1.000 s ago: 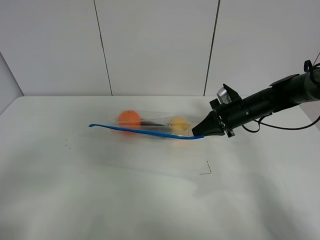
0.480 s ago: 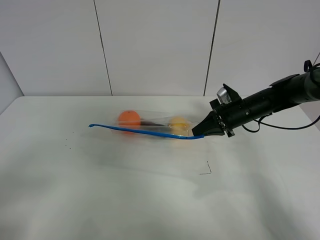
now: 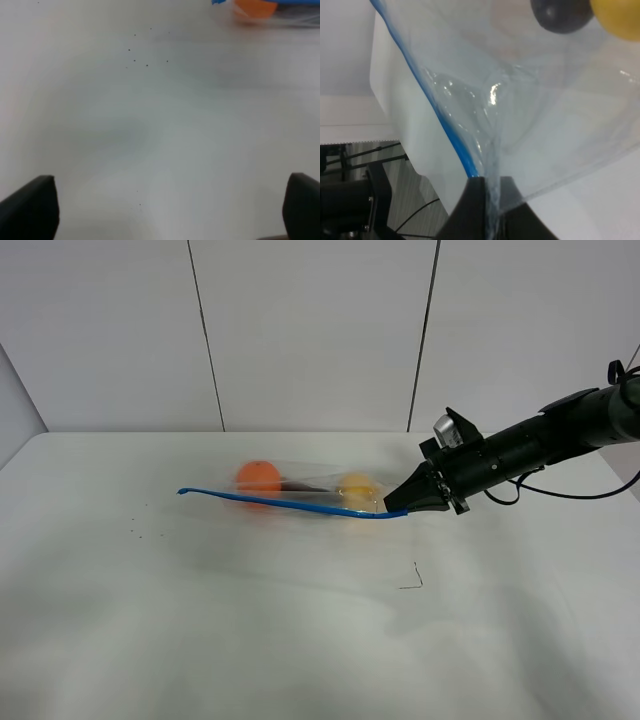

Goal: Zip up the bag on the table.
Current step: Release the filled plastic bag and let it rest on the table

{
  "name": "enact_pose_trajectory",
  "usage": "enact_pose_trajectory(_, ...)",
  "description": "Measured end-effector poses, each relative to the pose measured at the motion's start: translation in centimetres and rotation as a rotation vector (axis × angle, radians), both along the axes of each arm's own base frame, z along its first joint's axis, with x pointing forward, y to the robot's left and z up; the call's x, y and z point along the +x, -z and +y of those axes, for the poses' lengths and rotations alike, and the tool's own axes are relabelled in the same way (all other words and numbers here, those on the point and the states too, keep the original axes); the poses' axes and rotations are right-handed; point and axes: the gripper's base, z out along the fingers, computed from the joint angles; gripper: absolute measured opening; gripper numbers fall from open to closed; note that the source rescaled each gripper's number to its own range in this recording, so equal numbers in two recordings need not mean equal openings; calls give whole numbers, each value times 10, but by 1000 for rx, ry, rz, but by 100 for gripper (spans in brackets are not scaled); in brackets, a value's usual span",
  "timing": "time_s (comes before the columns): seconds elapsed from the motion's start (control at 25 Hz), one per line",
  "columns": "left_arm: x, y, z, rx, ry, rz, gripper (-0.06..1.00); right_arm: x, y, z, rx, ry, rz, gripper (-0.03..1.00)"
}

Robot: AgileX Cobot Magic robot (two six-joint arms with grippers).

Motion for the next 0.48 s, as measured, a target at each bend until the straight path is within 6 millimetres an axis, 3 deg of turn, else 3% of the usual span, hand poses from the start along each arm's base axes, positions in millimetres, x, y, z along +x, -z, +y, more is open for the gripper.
enact_pose_trajectory(0.48,0,0,0,2,-1,1,100,0,0,0,2,4,4,0)
